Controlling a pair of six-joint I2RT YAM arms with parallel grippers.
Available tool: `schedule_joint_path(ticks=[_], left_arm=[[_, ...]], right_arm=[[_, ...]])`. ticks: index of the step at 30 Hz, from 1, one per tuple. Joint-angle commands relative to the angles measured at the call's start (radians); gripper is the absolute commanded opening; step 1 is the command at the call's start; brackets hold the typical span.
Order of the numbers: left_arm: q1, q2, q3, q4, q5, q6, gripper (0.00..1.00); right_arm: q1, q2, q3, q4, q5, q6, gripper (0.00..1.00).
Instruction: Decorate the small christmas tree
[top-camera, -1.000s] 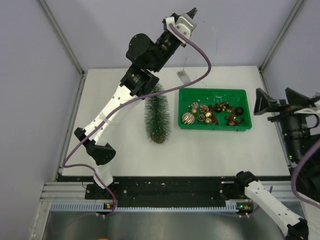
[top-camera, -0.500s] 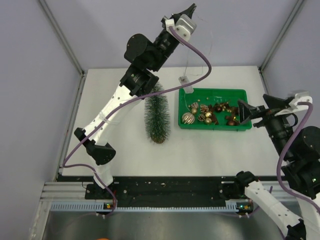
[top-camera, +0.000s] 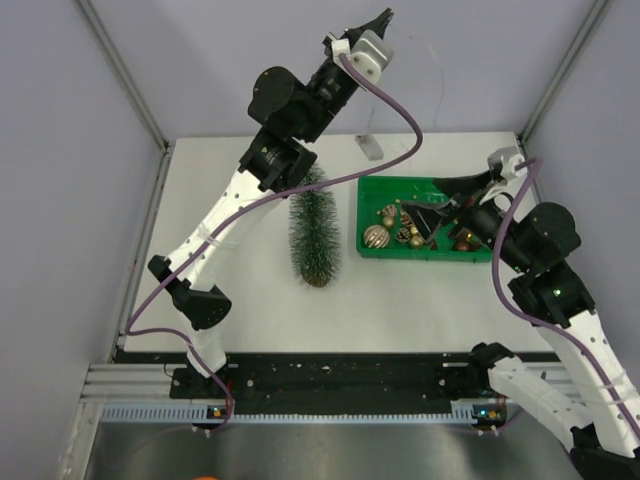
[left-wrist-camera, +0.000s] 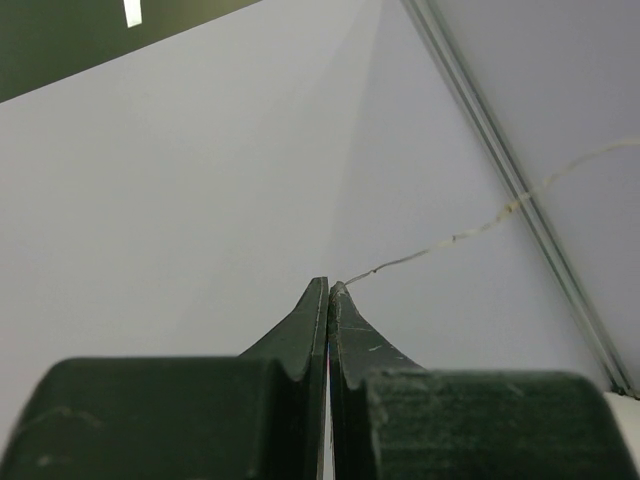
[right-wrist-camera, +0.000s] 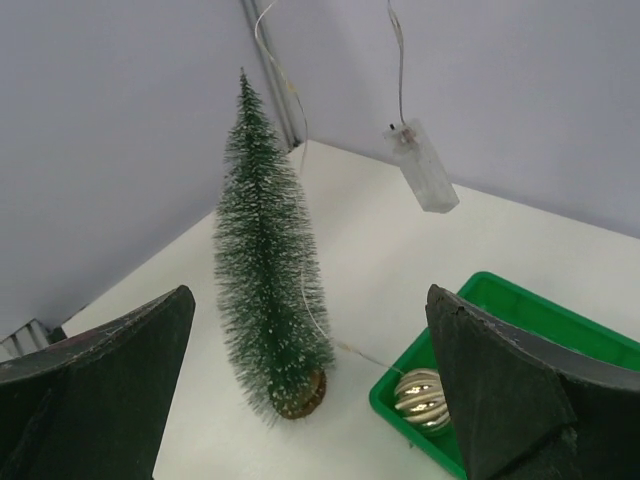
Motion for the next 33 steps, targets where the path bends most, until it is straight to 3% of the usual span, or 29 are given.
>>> schedule_joint_path(ticks=[1, 12, 20, 26, 31, 33], left_arm=[[0.006, -0.045, 0.037, 0.021, 0.009, 0.013, 0.00], [0.007, -0.045, 0.037, 0.024, 0.016, 0.014, 0.00], [0.007, -0.048, 0.037, 0.024, 0.008, 0.026, 0.00], [0.007, -0.048, 0.035, 0.020, 0.005, 0.028, 0.00], [0.007, -0.047, 0.035, 0.021, -0.004, 0.029, 0.00], [0.007, -0.050, 0.035, 0.023, -0.007, 0.034, 0.00]], right_arm=[[0.009, 0.031, -0.007, 0.170, -0.101, 0.051, 0.98], [0.009, 0.112, -0.014, 0.086, -0.037, -0.078, 0.82], [0.009, 0.091, -0.108, 0.124, -0.150, -0.025, 0.65], [0.008, 0.055, -0.155, 0.155, -0.223, 0.046, 0.60], [0.008, 0.089, -0.139, 0.135, -0.227, 0.075, 0.40], [0.008, 0.098, -0.142, 0.135, -0.249, 0.080, 0.37]])
